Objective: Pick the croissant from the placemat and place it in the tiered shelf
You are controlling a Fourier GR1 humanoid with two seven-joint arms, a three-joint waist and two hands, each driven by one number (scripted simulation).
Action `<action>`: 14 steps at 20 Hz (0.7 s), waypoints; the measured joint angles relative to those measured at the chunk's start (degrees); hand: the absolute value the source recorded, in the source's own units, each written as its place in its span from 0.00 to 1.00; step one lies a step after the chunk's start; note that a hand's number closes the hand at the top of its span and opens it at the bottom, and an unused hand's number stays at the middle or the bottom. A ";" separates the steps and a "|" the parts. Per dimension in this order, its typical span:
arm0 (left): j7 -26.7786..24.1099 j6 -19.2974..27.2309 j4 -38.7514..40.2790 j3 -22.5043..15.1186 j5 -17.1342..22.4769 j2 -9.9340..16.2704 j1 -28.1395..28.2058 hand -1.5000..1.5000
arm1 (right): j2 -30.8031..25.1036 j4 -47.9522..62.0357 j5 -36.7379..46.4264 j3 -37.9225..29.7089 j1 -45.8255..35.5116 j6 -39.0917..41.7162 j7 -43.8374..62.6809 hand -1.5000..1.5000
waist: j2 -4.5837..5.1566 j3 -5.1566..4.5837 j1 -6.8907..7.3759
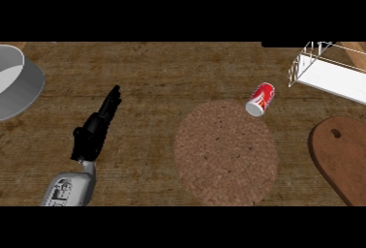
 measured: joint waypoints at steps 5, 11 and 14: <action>1.73 0.14 -2.63 -0.62 -0.29 -0.31 1.07 0.50 | 0.00 -3.13 -5.57 -0.98 0.05 2.38 -2.66 0.00 | -0.13 0.01 -0.08; 0.83 0.18 -0.84 0.24 -0.28 -0.12 0.00 0.50 | -0.85 -7.74 -9.80 -1.66 -1.49 4.53 -2.16 0.00 | -0.20 -0.02 -0.32; 0.66 0.16 -1.44 0.05 -0.29 -0.24 0.85 0.50 | -1.73 -10.86 -12.22 -3.68 -2.30 2.55 -1.87 0.00 | -0.26 -0.01 -0.38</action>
